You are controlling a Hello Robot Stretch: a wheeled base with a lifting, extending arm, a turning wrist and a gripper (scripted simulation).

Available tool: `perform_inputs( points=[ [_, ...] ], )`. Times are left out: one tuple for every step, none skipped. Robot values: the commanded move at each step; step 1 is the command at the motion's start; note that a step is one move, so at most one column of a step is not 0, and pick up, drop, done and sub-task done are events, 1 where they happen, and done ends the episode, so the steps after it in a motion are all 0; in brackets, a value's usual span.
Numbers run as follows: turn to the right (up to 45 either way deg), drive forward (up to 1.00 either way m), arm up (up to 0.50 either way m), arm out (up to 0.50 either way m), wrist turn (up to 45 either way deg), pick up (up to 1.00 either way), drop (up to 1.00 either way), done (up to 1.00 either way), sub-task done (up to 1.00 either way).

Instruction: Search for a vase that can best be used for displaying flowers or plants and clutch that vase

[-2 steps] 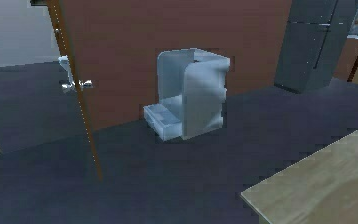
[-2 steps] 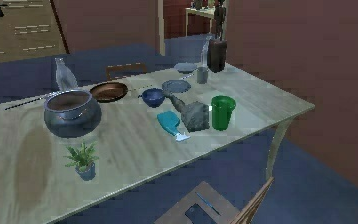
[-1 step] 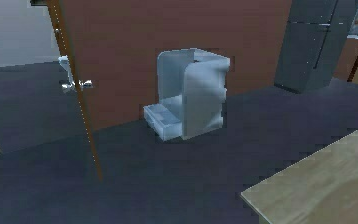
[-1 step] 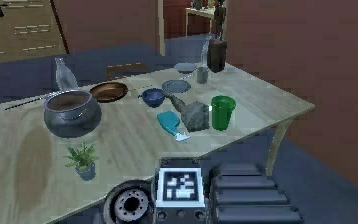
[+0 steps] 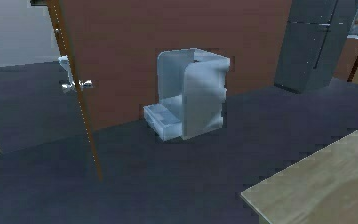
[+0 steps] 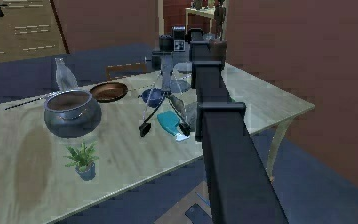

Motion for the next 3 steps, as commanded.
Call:
perform_inputs(
  points=[
    [0.0, 0.0, 0.0, 0.0, 45.0, 0.0, 0.0, 0.0, 0.0],
    [0.0, 0.0, 0.0, 0.0, 45.0, 0.0, 0.0, 0.0, 0.0],
    [0.0, 0.0, 0.0, 0.0, 45.0, 0.0, 0.0, 0.0, 0.0]
  ],
)
